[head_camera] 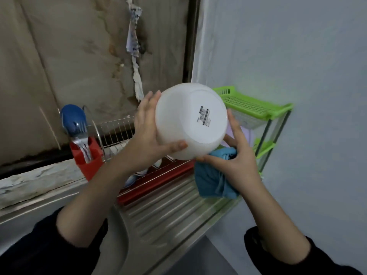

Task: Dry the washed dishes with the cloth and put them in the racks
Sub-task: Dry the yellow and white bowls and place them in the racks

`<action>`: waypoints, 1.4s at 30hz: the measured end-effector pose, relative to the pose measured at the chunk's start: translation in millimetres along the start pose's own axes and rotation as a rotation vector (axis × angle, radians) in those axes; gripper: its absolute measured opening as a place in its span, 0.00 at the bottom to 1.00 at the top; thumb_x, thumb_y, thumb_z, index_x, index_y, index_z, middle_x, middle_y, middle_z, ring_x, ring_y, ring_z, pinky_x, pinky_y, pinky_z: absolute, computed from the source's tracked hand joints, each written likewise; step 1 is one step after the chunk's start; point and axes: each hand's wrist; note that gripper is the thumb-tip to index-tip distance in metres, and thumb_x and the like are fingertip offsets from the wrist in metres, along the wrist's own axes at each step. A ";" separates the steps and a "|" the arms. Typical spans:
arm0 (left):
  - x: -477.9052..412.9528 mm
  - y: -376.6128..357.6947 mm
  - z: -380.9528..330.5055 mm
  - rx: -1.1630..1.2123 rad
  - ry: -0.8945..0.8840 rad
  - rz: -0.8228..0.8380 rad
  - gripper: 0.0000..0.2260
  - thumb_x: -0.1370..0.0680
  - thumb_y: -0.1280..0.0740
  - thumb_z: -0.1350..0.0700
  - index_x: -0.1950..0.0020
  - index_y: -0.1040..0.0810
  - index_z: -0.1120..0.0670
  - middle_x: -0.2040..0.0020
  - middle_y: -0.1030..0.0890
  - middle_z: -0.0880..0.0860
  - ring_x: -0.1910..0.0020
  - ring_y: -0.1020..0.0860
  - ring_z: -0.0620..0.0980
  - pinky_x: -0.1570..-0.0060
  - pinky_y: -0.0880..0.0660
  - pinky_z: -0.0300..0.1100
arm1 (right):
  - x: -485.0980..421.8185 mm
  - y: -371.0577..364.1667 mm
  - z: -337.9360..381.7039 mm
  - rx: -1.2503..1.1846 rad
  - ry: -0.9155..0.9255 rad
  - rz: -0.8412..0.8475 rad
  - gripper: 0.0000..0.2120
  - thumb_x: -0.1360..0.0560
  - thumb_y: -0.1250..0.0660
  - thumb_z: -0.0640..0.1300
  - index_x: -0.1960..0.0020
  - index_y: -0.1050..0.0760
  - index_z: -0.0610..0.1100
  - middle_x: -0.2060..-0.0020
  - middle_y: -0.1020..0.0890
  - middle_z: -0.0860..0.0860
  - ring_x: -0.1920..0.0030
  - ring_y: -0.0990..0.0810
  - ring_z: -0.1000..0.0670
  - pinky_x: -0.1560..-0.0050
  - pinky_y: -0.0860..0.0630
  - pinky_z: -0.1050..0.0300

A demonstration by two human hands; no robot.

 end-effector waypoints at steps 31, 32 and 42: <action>-296.5 -196.3 11.3 -0.213 0.198 0.256 0.49 0.41 0.18 0.43 0.25 0.37 0.48 0.34 0.35 0.54 0.29 0.43 0.53 0.30 0.41 0.49 | -265.4 192.2 -80.1 0.405 -0.384 0.252 0.45 0.30 0.24 0.46 0.21 0.46 0.54 0.38 0.31 0.56 0.41 0.32 0.55 0.44 0.35 0.64; -295.6 -197.5 12.1 -0.230 0.223 0.277 0.50 0.43 0.18 0.40 0.25 0.36 0.48 0.34 0.35 0.54 0.29 0.42 0.53 0.30 0.41 0.49 | -266.9 192.6 -83.7 0.405 -0.394 0.280 0.44 0.29 0.24 0.46 0.21 0.45 0.53 0.39 0.31 0.56 0.42 0.32 0.55 0.44 0.36 0.64; -270.8 -197.7 18.0 -0.302 0.347 0.370 0.65 0.51 0.25 0.28 0.21 0.50 0.47 0.25 0.35 0.45 0.26 0.37 0.51 0.25 0.43 0.53 | -263.8 193.1 -99.9 0.533 -0.355 0.347 0.45 0.32 0.23 0.54 0.22 0.43 0.56 0.30 0.30 0.49 0.36 0.27 0.47 0.42 0.31 0.56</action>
Point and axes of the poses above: each hand's wrist, its own x-axis away from the middle knuckle, its own y-axis out of the back of the hand, z = x × y
